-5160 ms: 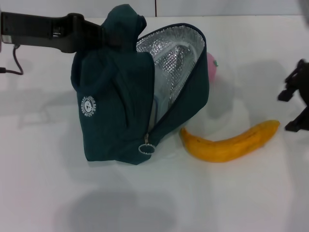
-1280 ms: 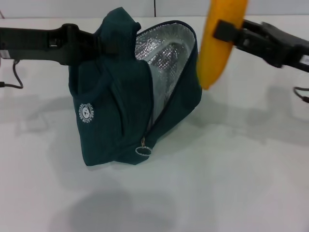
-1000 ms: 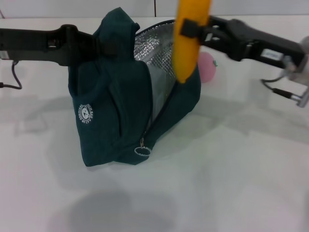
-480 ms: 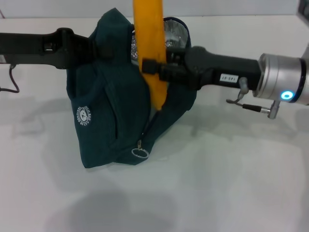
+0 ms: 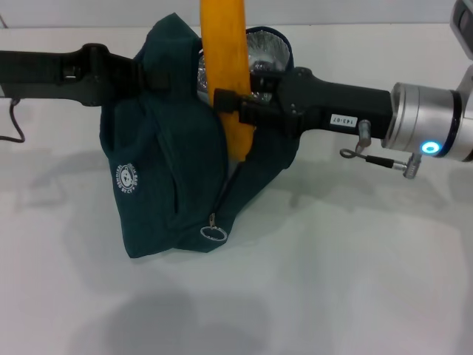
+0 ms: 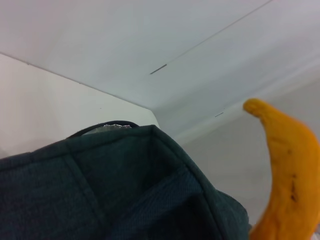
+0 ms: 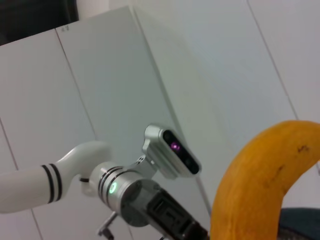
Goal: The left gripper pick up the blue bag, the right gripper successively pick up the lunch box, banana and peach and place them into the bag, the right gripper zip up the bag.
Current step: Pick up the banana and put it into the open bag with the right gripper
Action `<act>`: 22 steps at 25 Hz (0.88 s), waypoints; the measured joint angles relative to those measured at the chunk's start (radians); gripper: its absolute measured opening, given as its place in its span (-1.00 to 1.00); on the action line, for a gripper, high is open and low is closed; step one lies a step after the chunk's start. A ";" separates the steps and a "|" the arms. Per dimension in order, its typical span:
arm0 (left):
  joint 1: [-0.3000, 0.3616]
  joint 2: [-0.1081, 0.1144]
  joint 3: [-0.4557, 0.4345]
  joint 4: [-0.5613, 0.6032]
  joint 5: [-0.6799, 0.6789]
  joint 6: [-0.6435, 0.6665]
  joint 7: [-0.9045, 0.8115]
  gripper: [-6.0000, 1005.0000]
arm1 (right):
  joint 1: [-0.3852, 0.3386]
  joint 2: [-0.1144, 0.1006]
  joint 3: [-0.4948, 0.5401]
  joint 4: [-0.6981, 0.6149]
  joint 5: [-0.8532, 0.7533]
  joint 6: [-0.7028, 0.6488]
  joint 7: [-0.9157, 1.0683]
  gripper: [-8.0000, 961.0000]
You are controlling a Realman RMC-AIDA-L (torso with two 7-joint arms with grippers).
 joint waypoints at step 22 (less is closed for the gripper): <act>0.002 0.004 0.000 -0.011 0.000 0.000 0.006 -0.91 | -0.028 0.000 -0.221 0.000 0.193 0.085 -0.088 0.11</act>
